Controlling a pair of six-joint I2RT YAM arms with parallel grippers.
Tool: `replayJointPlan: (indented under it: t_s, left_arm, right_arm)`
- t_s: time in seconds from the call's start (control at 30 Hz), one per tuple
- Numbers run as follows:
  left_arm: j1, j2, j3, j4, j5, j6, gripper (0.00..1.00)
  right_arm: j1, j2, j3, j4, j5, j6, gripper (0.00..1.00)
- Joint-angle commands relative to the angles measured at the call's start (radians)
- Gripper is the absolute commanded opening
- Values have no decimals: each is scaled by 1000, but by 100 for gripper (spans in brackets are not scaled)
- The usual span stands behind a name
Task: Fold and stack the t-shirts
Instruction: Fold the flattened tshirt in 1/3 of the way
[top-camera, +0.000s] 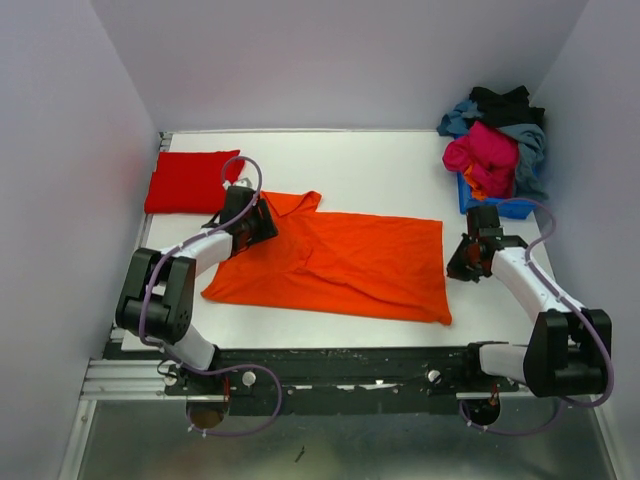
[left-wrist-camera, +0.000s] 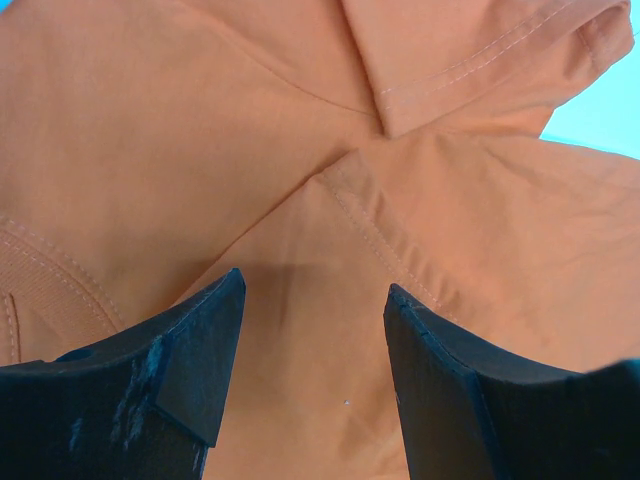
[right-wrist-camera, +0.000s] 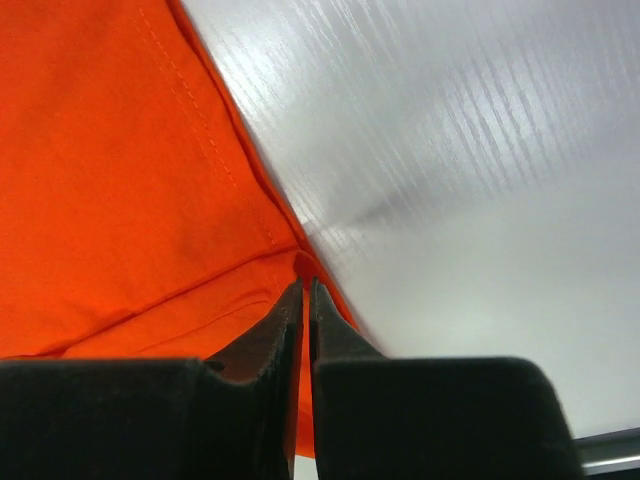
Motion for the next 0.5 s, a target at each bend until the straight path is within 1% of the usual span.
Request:
replayJointPlan:
  t_s: [0.0,0.07,0.1,0.13,0.23,0.47]
  left_arm:
    - [-4,14,-15,20,14,-18,70]
    - [-4,19,-10,20,16,-18,70]
    - [-4,22,-9,19,17,-18,70]
    - [-4,26,-3,13,13,-18,69]
    - [-4,31,11,-21,-4,-18,68]
    - [-4,40,25,-38,-4,-12,68]
  right_arm:
    - [6,18,36,-1,-18,-17,19]
    - [6,34,27,24,-60,-23,27]
    - [6,37,18,42,-74,-32,28]
    - [6,41,9,57,-109,-31,28]
    - [6,55,-5,70,-114,-28,28]
    - [6,95,-14,97,-130,-28,28]
